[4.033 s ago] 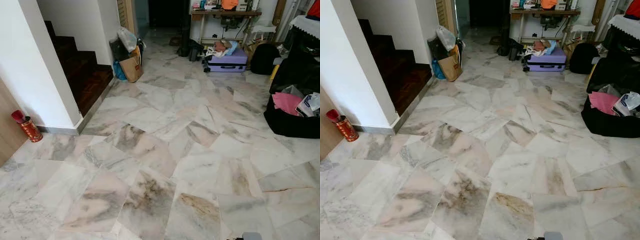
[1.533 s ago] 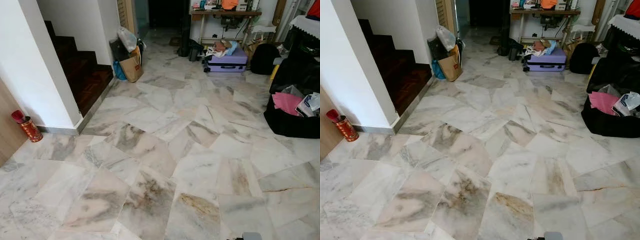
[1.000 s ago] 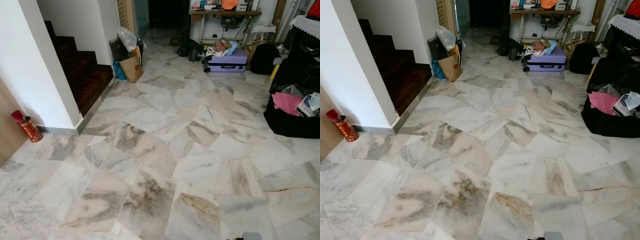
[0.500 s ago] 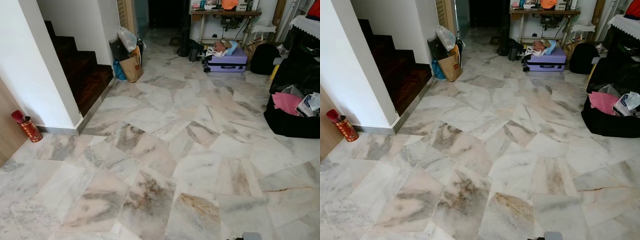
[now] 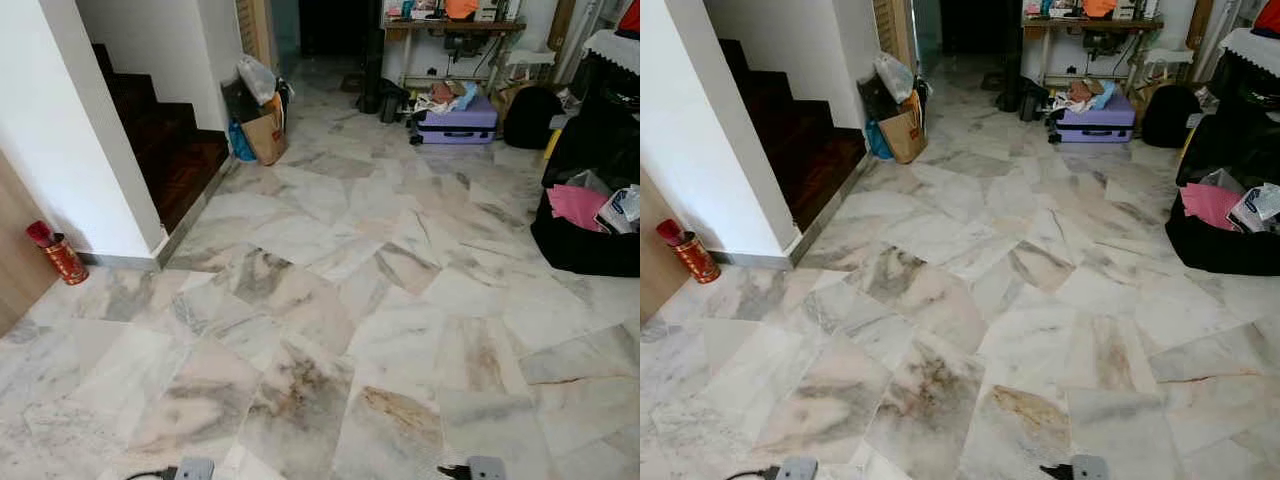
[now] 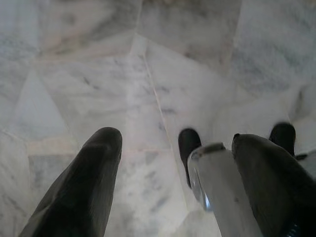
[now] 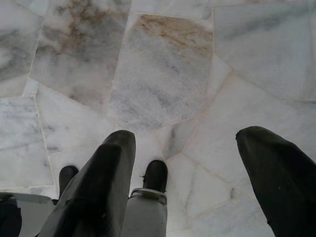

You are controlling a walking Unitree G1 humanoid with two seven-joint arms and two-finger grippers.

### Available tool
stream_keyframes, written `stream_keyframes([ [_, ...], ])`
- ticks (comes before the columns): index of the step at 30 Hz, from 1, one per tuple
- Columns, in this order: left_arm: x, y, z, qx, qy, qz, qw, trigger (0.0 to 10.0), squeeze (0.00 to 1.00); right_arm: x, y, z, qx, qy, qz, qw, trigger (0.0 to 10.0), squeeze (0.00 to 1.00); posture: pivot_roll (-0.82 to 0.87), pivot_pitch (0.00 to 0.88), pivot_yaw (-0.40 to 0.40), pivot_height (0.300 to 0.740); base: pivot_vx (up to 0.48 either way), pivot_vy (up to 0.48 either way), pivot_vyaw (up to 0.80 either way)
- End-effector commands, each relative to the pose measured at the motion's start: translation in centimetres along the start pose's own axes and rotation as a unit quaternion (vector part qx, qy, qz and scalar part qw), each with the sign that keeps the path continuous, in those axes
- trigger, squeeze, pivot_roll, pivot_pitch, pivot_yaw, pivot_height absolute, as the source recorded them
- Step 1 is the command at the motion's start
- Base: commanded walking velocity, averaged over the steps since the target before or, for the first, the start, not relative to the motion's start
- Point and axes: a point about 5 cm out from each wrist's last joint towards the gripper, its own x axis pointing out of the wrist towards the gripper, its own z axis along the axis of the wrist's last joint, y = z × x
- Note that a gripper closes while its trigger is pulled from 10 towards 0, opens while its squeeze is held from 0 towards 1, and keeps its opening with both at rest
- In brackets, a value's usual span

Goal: Hang hanger

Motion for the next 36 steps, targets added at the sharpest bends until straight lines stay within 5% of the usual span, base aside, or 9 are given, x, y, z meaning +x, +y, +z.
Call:
stream_keyframes([
  [1, 0.0, -0.1, -0.3, 0.017, 0.007, -0.003, 1.000, 10.0, 0.00, 0.0, 0.3, -0.4, 0.008, 0.007, 0.006, 1.000, 10.0, 0.00, 0.15, 0.000, 0.002, 0.740, 0.000, 0.000, 0.00],
  [20, -0.1, -1.4, -1.2, -0.003, 0.020, -0.013, 1.000, 10.0, 0.00, -0.4, -2.0, -0.7, -0.012, 0.026, -0.008, 1.000, 10.0, 0.00, 0.15, 0.000, -0.041, 0.740, 0.000, 0.000, -0.56],
  [36, -0.1, -1.7, -1.2, 0.014, 0.025, -0.016, 0.999, 10.0, 0.00, -0.1, 0.3, -0.9, -0.019, 0.033, 0.006, 0.999, 10.0, 0.00, 0.15, 0.000, -0.030, 0.740, 0.000, 0.000, -0.77],
])
